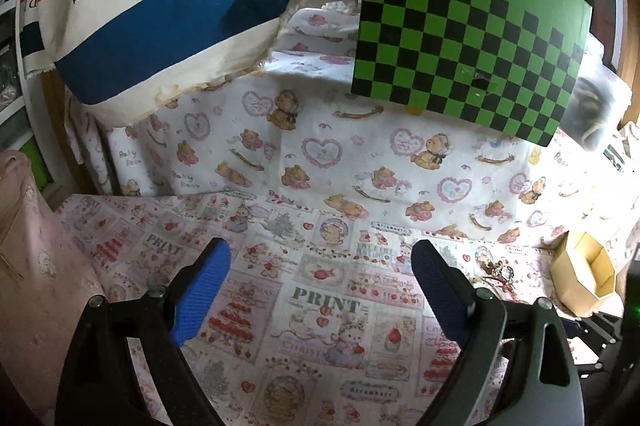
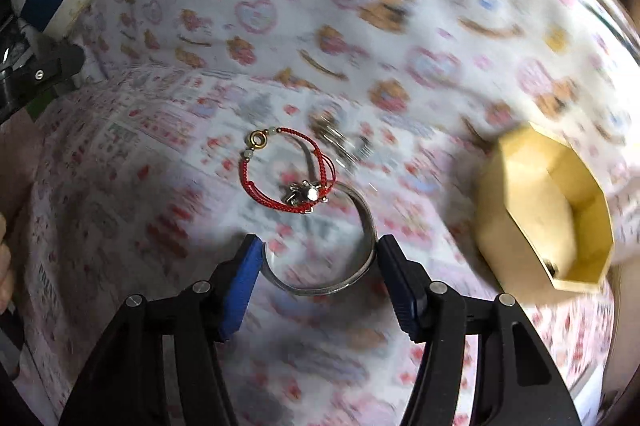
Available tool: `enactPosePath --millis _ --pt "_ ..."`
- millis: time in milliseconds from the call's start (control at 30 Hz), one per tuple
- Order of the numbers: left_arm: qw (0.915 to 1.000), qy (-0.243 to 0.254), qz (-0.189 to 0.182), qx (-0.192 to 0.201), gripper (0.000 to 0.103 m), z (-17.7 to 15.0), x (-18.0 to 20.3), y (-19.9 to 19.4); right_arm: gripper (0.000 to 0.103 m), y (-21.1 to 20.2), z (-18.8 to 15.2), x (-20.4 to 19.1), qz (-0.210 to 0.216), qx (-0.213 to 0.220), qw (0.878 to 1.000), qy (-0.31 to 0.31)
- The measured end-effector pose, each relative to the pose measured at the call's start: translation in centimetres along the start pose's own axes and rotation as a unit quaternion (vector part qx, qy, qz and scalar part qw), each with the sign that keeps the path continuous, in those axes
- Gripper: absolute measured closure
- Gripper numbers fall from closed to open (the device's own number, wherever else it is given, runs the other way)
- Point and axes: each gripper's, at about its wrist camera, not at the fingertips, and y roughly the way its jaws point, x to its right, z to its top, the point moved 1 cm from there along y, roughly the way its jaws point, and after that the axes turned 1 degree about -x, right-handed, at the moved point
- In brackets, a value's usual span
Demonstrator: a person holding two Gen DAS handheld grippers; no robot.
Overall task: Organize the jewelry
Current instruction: 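Close the right gripper on the silver bangle and lift it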
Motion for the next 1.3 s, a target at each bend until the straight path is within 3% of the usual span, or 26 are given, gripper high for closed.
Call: enactPosePath --millis 100,233,333,400,467,533,600,700,867,967,1300 --pt "0.9999 0.009 0.004 0.002 0.012 -0.1 0.3 0.1 0.041 -0.4 -0.3 0.9 0.036 -0.009 0.999 0.02" --pt "0.9999 0.015 0.004 0.004 0.012 -0.3 0.6 -0.1 0.04 -1.4 -1.3 0.8 0.128 -0.026 0.99 0.059" --pt "0.9999 0.013 0.004 0.004 0.012 -0.2 0.4 -0.1 0.04 -1.9 -1.6 -0.3 0.159 -0.024 0.985 0.058" --pt "0.9999 0.01 0.004 0.006 0.012 -0.2 0.3 -0.2 0.04 -2.4 -1.4 -0.9 0.138 -0.007 0.989 0.043" --pt "1.0 0.007 0.002 0.007 0.012 -0.1 0.1 -0.3 0.04 -2.9 -1.2 -1.7 0.073 0.028 0.997 0.009" --pt "1.0 0.005 0.001 0.008 0.012 -0.1 0.0 -0.3 0.021 -2.7 -0.9 -2.7 0.037 0.044 0.998 -0.026" --pt "1.0 0.004 0.0 0.009 0.012 -0.1 0.0 -0.4 0.019 -2.4 -0.9 -3.9 0.021 0.047 0.996 -0.071" --pt "0.9999 0.006 -0.002 0.01 0.012 -0.1 0.1 -0.6 0.019 -0.8 -0.2 -5.3 0.021 0.021 0.994 -0.107" --pt "0.9998 0.014 0.0 0.012 0.012 -0.2 0.3 -0.7 0.019 1.0 0.3 -5.9 0.015 -0.015 0.994 -0.106" --pt "0.9998 0.015 -0.001 0.01 0.012 -0.2 0.4 -0.6 0.035 1.1 0.7 -5.5 0.019 -0.009 0.996 -0.088" --pt "0.9995 0.031 0.0 0.01 0.012 -0.4 0.8 -0.5 0.035 -2.2 -2.0 -0.7 0.005 -0.006 0.999 -0.045"
